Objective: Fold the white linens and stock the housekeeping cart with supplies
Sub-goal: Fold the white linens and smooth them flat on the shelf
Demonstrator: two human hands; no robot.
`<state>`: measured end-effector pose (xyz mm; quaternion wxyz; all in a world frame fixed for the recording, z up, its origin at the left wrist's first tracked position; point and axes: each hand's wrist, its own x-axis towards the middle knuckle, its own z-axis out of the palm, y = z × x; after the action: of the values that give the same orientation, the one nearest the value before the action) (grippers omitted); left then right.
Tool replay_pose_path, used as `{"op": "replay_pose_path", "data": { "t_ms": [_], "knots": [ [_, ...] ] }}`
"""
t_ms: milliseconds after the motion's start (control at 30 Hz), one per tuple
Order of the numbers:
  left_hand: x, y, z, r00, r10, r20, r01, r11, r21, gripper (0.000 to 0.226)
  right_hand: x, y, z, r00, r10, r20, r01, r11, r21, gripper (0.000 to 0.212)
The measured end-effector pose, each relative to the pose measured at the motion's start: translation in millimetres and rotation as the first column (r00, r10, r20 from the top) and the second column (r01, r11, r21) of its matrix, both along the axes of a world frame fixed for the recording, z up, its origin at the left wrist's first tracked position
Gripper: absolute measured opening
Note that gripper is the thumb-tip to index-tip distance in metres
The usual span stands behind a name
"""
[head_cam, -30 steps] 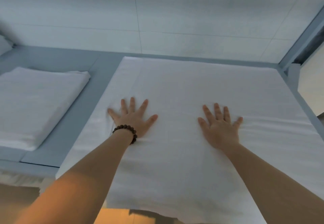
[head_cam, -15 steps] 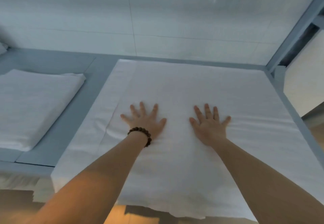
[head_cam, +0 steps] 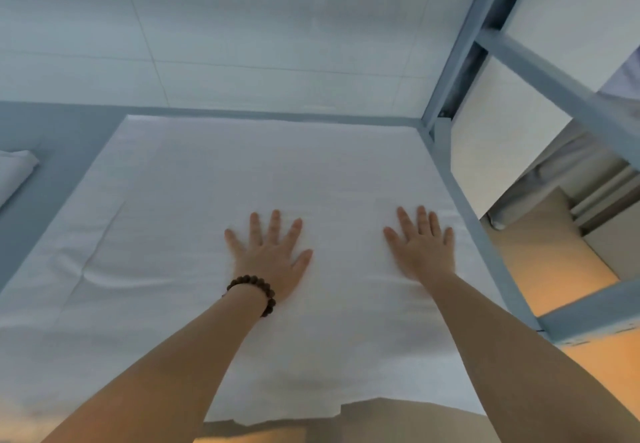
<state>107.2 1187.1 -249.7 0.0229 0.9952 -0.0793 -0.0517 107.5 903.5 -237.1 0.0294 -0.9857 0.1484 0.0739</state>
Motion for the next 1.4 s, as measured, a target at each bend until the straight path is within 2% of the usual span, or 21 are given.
{"op": "replay_pose_path", "data": {
  "t_ms": [133, 267, 500, 633, 700, 900, 1033, 1133, 1267, 1400],
  "knots": [
    [-6, 4, 5, 0.997, -0.077, -0.028, 0.078, 0.997, 0.016, 0.07, -17, -20, 4, 0.996, -0.092, -0.011, 0.093, 0.995, 0.022, 0.063],
    [-32, 12, 6, 0.995, -0.059, -0.082, 0.06, 0.998, 0.008, 0.071, -34, 6, 13, 0.991, -0.132, -0.037, 0.134, 0.99, 0.049, 0.061],
    [-79, 36, 14, 0.988, 0.065, -0.14, -0.066, 0.998, -0.003, 0.077, -78, 130, 10, 0.987, 0.158, -0.002, -0.157, 0.983, 0.091, 0.063],
    [-102, 69, 15, 0.983, 0.139, -0.118, -0.138, 0.99, 0.017, 0.078, -102, 151, 5, 0.968, 0.249, -0.009, -0.248, 0.966, 0.069, 0.062],
    [-111, 91, 15, 0.972, 0.206, -0.111, -0.205, 0.978, 0.028, 0.077, -113, 133, 5, 0.974, 0.225, -0.001, -0.225, 0.973, 0.055, 0.063],
    [-119, 155, 24, 0.895, 0.426, -0.134, -0.426, 0.904, 0.027, 0.078, -133, 74, 11, 0.999, 0.015, -0.032, -0.014, 0.999, 0.034, 0.065],
    [-113, 147, 33, 0.897, 0.422, -0.134, -0.423, 0.906, 0.022, 0.075, -126, 97, 20, 0.996, -0.034, -0.077, 0.04, 0.996, 0.075, 0.061],
    [-101, 134, 32, 0.939, 0.328, -0.103, -0.329, 0.944, 0.006, 0.072, -113, 150, 25, 0.987, 0.156, -0.023, -0.153, 0.981, 0.116, 0.058],
    [-87, 147, 23, 0.95, 0.296, -0.099, -0.296, 0.955, 0.012, 0.072, -102, 225, 24, 0.916, 0.398, 0.041, -0.4, 0.906, 0.14, 0.056],
    [-83, 191, 19, 0.942, 0.327, -0.073, -0.324, 0.945, 0.044, 0.071, -100, 262, 10, 0.866, 0.499, -0.006, -0.496, 0.863, 0.098, 0.057]
  ]
}}
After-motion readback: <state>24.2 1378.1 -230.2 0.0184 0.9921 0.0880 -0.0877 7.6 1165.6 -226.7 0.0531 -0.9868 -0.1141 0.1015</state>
